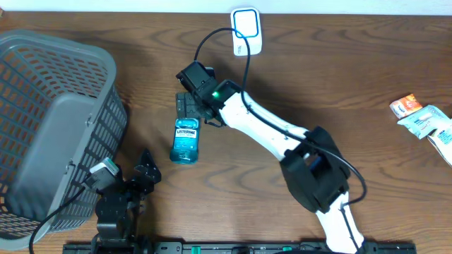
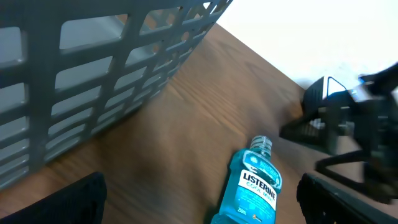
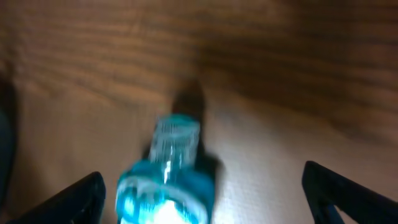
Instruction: Scan the item barcode
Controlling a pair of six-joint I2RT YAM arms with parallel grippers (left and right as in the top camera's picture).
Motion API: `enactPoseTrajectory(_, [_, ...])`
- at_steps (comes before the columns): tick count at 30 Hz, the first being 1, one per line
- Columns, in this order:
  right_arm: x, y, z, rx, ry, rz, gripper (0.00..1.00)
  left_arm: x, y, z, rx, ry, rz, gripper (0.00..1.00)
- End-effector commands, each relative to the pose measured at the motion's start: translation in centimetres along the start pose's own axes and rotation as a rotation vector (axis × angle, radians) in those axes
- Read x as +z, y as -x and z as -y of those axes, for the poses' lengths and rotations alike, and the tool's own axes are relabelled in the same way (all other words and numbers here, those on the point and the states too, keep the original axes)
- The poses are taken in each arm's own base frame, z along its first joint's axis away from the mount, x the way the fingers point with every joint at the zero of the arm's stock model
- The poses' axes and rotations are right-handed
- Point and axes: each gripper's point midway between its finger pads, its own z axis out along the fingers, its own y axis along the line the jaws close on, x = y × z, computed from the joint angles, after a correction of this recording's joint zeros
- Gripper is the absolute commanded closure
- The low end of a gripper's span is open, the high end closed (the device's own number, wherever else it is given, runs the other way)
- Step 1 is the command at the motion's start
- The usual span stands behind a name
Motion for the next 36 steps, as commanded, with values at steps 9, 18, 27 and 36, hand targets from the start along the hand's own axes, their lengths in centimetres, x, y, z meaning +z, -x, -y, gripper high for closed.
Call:
enactPoseTrajectory(9, [4.8, -0.7, -0.4, 0.107, 0.006, 0.028, 0.2, 0.1, -0.5, -0.7, 0.0, 0.025, -0.009, 0.02])
enactPoseTrajectory(18, [6.1, -3.7, 0.3, 0.076, -0.053, -0.046, 0.52, 0.1, -0.5, -0.7, 0.0, 0.026, -0.009, 0.02])
enactPoseTrajectory(27, [5.7, -4.7, 3.7, 0.096, -0.156, -0.119, 0.73, 0.1, -0.5, -0.7, 0.0, 0.025, -0.009, 0.02])
enactPoseTrajectory(36, [3.1, -3.5, 12.5, 0.168, -0.397, -0.203, 0.82, 0.1, -0.5, -0.7, 0.0, 0.025, -0.009, 0.02])
